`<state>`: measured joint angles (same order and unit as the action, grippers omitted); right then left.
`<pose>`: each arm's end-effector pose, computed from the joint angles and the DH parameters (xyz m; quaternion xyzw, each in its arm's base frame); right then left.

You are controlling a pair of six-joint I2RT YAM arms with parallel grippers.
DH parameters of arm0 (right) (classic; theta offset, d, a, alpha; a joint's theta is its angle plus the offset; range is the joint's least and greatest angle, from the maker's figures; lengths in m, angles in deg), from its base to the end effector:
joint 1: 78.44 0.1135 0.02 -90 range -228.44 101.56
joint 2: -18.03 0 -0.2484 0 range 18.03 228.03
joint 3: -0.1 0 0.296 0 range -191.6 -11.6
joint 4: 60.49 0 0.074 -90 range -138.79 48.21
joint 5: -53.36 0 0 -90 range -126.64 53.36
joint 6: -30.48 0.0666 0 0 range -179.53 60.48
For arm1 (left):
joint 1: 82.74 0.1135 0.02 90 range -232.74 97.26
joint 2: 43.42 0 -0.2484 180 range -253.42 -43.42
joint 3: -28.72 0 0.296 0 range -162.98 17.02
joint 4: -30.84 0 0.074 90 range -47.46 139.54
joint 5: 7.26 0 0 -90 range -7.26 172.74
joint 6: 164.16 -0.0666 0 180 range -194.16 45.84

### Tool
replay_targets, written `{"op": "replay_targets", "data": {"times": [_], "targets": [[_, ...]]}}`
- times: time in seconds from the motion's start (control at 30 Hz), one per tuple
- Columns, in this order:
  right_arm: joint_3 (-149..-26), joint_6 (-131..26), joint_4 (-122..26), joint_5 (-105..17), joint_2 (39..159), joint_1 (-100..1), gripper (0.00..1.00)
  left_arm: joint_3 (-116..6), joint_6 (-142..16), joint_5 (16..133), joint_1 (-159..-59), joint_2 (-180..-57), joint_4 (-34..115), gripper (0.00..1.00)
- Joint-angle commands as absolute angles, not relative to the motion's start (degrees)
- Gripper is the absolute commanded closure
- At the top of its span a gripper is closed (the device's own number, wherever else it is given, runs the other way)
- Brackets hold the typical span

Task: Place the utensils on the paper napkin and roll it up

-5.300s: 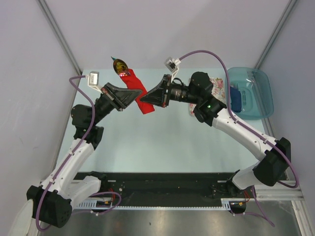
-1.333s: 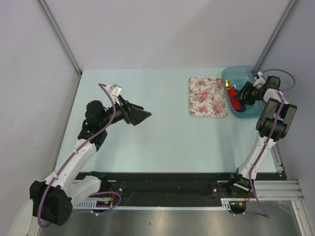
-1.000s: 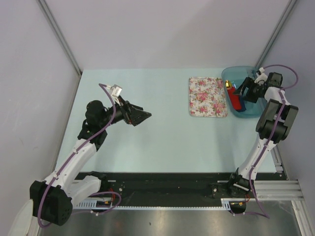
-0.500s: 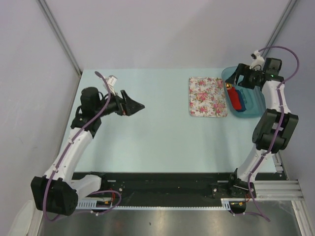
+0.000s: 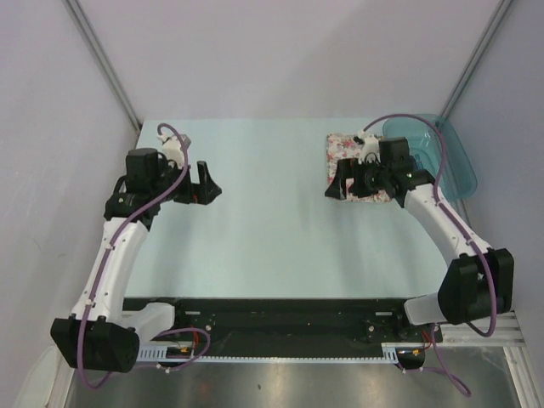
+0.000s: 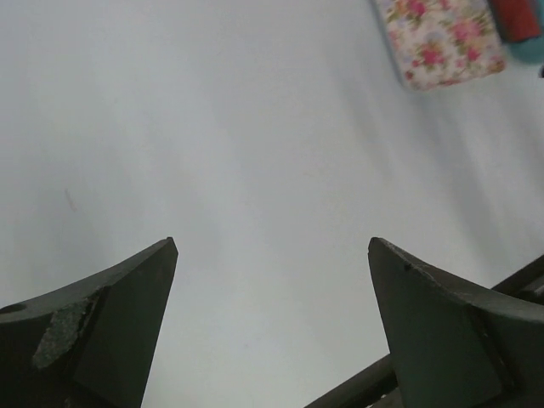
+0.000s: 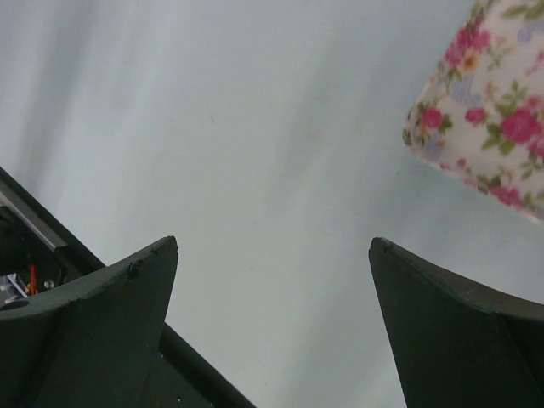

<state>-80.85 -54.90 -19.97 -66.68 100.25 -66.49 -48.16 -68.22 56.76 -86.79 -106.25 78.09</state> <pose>0.3653 0.1114 0.2653 -0.1620 0.8730 0.2909 0.3563 0.3029 -0.0507 0.3330 0.0928 0.8588 -0.2373 0.4445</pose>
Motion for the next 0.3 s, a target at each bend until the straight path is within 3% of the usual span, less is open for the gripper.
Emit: {"op": "replay_targets", "data": {"times": [0.0, 0.27], "targets": [[-74.1, -52.4, -23.3, -59.2, 92.8, -67.3, 0.00, -42.8, -75.6, 64.0, -86.6, -102.7, 82.6, 0.00], [-72.1, -53.8, -21.5, -56.2, 86.7, -69.3, 0.00, -38.0, -75.7, 64.5, -86.6, -99.8, 81.0, 0.00]]}}
